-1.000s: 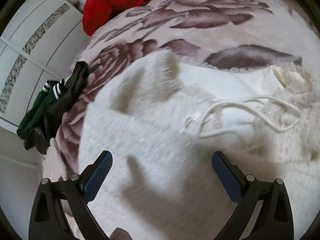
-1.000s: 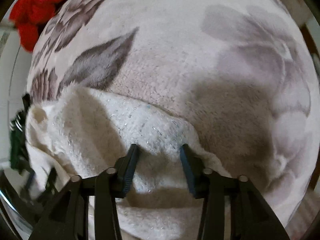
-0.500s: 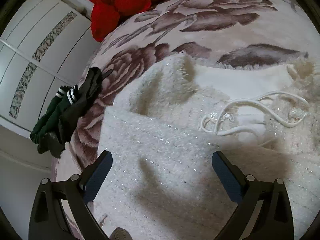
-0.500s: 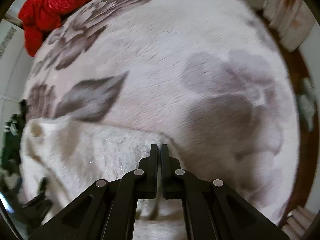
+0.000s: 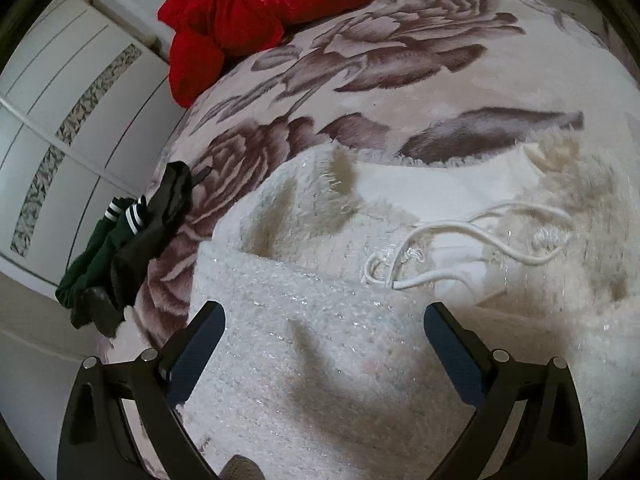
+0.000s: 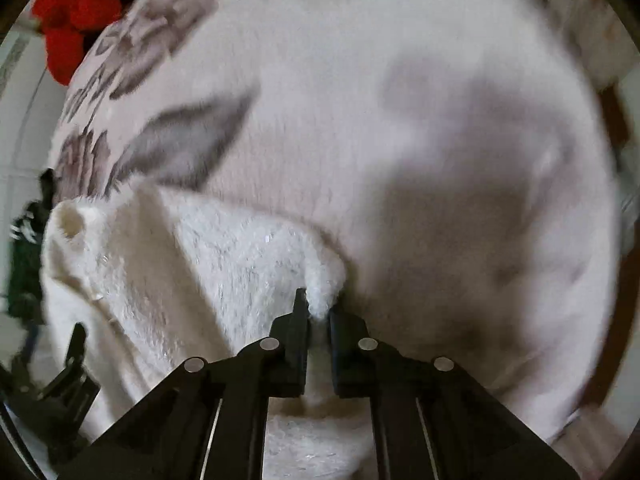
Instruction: Fold large clothes
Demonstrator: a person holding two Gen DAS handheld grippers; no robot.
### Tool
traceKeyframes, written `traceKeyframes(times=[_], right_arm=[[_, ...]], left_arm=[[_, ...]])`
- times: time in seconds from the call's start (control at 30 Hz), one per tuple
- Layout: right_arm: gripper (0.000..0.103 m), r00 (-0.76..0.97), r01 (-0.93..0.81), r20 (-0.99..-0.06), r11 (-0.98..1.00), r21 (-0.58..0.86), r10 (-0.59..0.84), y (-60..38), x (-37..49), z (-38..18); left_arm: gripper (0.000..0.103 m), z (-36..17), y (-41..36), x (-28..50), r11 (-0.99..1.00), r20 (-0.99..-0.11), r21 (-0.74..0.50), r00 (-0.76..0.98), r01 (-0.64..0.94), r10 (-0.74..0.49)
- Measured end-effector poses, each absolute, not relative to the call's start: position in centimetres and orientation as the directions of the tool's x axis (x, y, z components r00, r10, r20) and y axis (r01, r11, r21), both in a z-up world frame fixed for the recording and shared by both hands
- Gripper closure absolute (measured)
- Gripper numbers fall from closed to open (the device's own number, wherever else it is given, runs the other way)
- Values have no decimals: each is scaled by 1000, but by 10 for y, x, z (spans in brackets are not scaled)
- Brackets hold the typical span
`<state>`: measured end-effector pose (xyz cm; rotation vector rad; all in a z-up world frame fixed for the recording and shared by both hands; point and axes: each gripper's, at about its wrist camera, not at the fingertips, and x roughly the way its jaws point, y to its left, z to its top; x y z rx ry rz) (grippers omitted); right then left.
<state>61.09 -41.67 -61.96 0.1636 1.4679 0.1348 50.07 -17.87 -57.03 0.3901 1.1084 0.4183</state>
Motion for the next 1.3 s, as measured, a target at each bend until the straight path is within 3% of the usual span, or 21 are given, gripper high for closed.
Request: traceKeyframes(times=[0.1,0.2,0.23,0.4,0.6,0.67,0.77,0.87,1.17,1.3], right_arm=[[97,60,74,-981,979,190,186,-426,621,-637],[94,30,22,-969,969,244,244,-424,619,-631],[83,17,19,-966,966,260,259,-426,614,-624],[61,11,6,-958,958,286,286,-459,525,-573],[61,-169,-63,-925,933,354,340,-434,439,-613],[61,-128,-87,-935,936,342,330,-419,437,-628],[61,1,-61,-978,976,207,207,-419,460,-640],[61,-8,30,-972,972,235,235,-431,473,-653],[60,-48,53,-964,964,259,261,-454,435,-597],[49,-43,94,-973,970,222,227,-487,385,-562]], left_arm=[[0,-575,-177,498,857,-778,500,369,-127,509],[0,-568,-173,489,861,-782,489,367,-139,503],[0,-563,-172,484,862,-781,485,371,-147,503],[0,-546,-177,443,890,-815,426,358,-164,456],[0,-561,-212,399,915,-865,388,296,-115,404],[0,-572,-223,393,917,-875,387,277,-94,397],[0,-583,-233,389,909,-868,410,274,-76,414],[0,-580,-236,387,909,-867,407,278,-83,414],[0,-525,-244,355,927,-877,365,300,-89,375],[0,-504,-263,320,945,-907,321,269,-59,324]])
